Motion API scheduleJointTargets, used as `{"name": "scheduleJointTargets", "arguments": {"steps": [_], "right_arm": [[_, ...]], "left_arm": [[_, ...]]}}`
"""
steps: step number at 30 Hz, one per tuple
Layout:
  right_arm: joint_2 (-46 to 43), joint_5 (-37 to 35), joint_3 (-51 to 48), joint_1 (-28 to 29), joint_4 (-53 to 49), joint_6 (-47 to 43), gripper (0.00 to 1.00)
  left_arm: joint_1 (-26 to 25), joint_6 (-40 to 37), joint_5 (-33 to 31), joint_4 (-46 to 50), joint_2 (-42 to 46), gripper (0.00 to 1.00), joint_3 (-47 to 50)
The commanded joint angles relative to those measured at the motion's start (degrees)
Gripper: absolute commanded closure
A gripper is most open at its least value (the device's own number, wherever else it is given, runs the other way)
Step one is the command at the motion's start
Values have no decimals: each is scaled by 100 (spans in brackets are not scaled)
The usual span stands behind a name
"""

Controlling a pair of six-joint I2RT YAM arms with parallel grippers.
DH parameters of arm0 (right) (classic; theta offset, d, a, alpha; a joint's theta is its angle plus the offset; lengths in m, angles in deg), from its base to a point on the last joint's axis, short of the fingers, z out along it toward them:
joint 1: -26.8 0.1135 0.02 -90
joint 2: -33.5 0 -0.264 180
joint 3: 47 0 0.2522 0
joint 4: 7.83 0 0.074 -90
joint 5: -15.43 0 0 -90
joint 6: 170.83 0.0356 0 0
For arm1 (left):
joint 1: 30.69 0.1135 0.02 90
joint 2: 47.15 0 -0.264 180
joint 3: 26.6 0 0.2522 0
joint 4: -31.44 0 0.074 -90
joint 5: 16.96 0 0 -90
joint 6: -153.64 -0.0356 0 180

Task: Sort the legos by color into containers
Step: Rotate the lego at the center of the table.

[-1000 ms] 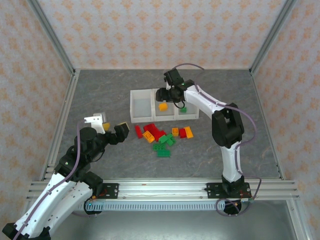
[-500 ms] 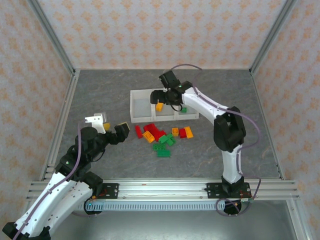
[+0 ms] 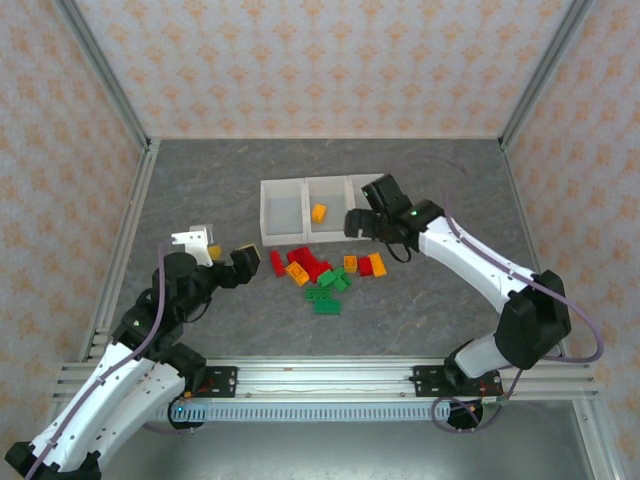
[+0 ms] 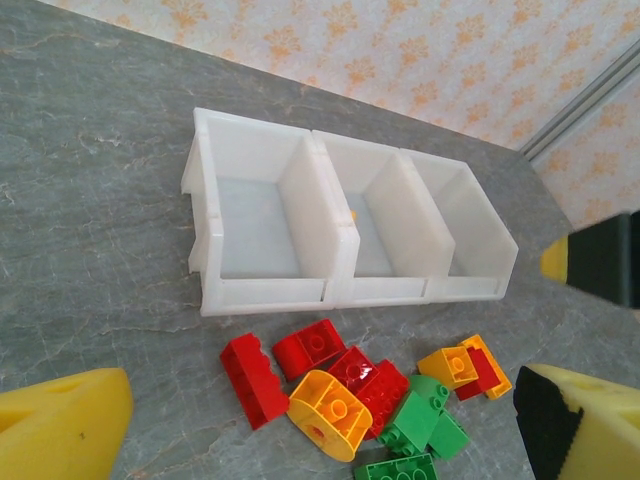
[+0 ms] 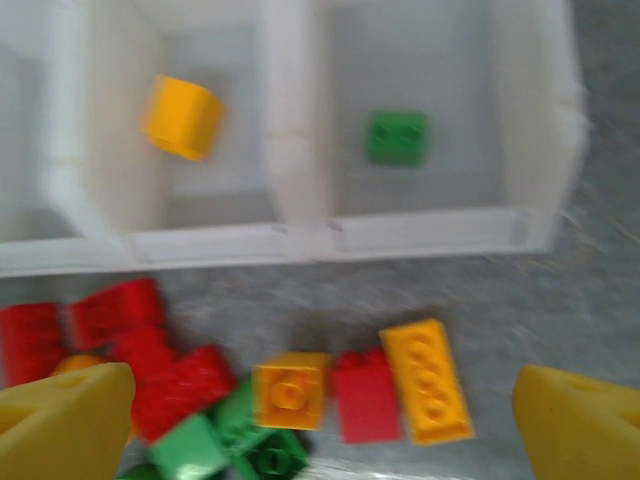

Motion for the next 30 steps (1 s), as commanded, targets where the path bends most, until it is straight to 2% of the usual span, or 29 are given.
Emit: {"name": "scheduleJointTargets", "arguments": {"steps": [1, 7, 13, 25, 30], "right_arm": [[-202, -436, -532, -336, -172, -47, 5], [-210, -488, -1064, -631, 59, -140, 7], [196, -790, -1198, -682, 191, -246, 8], [592, -261, -1332, -657, 543, -322, 12], [645, -60, -1356, -423, 601, -365, 14]], "left_arm": [[-43, -108, 107, -165, 17, 1, 43], [-42, -108, 113, -163, 38, 1, 49], [-43, -112, 113, -163, 39, 1, 45], [-48, -108, 104, -172, 30, 1, 57], [-44, -108, 96, -163, 3, 1, 45]]}}
